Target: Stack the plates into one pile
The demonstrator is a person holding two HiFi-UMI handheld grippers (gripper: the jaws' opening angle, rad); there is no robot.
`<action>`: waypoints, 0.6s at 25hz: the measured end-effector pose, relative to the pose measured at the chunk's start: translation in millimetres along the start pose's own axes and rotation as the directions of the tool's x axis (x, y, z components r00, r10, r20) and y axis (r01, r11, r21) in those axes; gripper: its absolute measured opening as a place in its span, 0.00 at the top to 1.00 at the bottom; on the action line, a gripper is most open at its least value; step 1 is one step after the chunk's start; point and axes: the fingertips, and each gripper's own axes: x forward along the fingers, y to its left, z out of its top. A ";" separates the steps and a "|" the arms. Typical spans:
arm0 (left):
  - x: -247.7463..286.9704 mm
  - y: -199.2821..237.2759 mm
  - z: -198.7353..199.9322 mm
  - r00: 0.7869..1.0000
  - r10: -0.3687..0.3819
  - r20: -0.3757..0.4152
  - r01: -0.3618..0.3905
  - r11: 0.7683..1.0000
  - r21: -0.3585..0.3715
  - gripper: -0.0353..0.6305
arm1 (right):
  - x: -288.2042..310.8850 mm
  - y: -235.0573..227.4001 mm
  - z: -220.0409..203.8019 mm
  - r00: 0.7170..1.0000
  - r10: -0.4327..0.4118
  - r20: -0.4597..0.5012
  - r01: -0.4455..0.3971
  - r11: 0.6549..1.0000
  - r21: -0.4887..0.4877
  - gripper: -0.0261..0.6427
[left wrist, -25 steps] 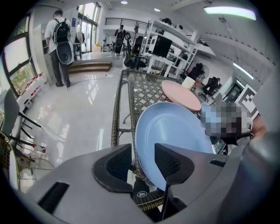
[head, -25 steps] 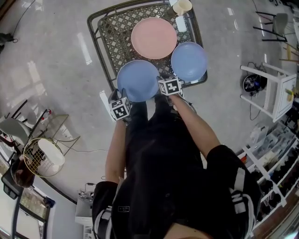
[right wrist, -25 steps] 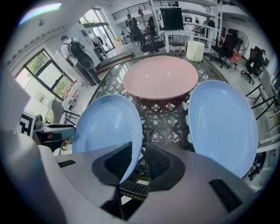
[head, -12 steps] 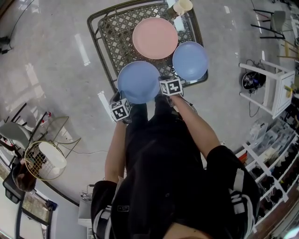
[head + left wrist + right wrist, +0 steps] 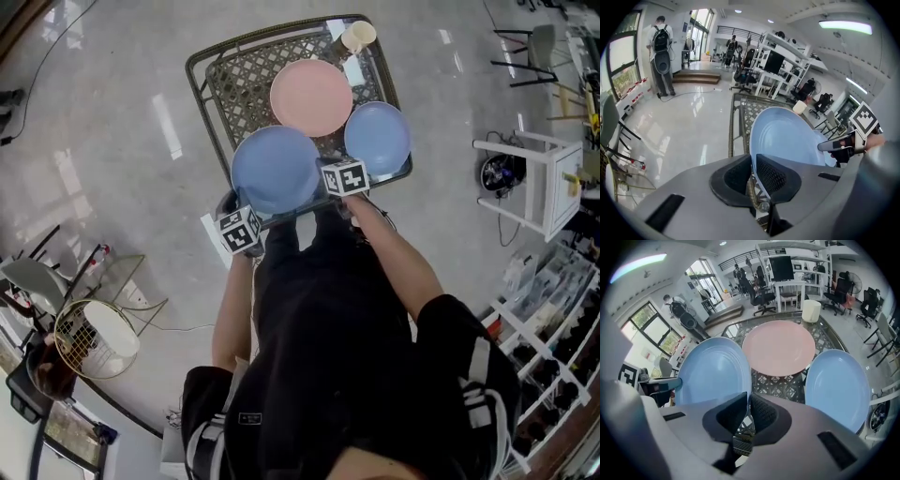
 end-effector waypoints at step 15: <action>54.9 -77.2 104.0 0.997 -0.054 0.050 0.052 0.998 0.038 0.87 | -27.7 -90.3 99.7 0.994 -0.042 0.105 0.041 0.999 0.016 0.92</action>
